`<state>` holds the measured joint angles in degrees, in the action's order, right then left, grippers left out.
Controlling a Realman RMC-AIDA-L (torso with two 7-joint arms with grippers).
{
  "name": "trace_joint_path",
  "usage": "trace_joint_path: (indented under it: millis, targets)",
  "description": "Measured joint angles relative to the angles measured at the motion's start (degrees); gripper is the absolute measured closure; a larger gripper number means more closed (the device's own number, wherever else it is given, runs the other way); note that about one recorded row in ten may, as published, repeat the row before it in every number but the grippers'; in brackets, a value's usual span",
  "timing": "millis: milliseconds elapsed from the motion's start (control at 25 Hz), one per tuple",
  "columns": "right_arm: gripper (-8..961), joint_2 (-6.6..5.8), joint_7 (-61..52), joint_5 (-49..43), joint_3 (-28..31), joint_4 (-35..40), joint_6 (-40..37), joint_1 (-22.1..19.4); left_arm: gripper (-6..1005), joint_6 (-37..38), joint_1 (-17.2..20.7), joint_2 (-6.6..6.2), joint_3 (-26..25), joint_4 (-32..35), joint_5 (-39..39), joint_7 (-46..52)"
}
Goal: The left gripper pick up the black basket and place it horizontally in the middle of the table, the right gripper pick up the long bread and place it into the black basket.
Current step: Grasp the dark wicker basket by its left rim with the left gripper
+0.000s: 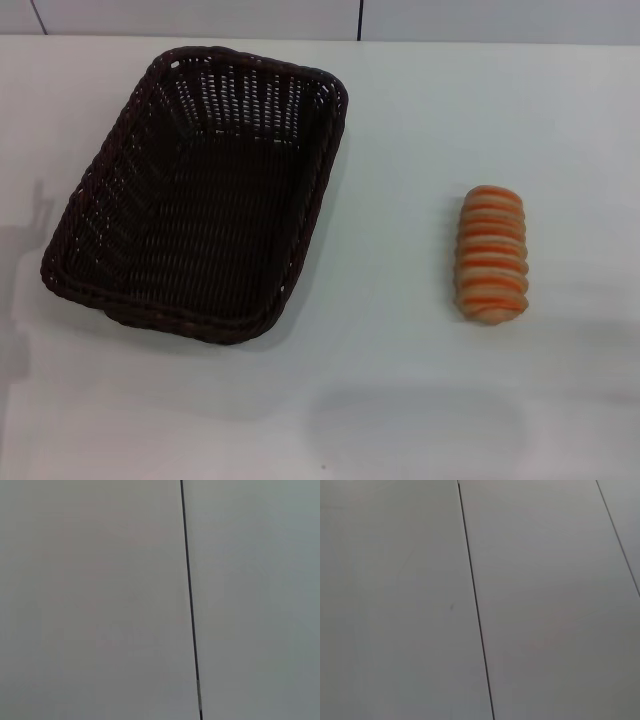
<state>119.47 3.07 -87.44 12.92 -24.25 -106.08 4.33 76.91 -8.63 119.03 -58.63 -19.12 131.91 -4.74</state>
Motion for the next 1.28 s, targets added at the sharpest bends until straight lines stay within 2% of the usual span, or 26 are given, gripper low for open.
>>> trace_joint_path:
  millis: [320,640,920,960,1120,1200,1280]
  targets:
    - [171,-0.1,-0.7,0.0,0.2,0.1,0.4,0.3,182,0.1,-0.3,-0.03,0.1,-0.1,0.3,0.0]
    - [171,-0.11,-0.7,0.0,0.5,0.1,0.7,0.8,184,1.7,-1.5,-0.2,2.3,-0.7,0.6,-0.1]
    - [171,-0.2,-3.3,0.0,0.4,0.8,1.3,1.4,185,-1.8,-1.7,-1.27,2.2,-8.1,1.6,-0.5]
    - [171,-0.2,-3.9,0.0,0.3,1.0,1.3,1.4,185,-3.0,-1.9,-1.69,2.0,-9.1,2.6,-0.6]
    - [171,-0.2,-5.9,0.0,0.2,1.9,1.2,1.2,186,-15.0,-0.5,-5.48,0.2,-20.6,7.7,-0.6]
    - [171,-0.2,-6.6,0.0,0.1,2.3,1.0,1.1,186,-25.8,1.1,-7.54,-3.0,-29.7,10.7,-0.6]
    - [171,-0.2,-6.9,0.0,0.1,2.4,1.0,1.1,187,-35.1,2.4,-8.22,-7.2,-36.4,14.7,-0.6]
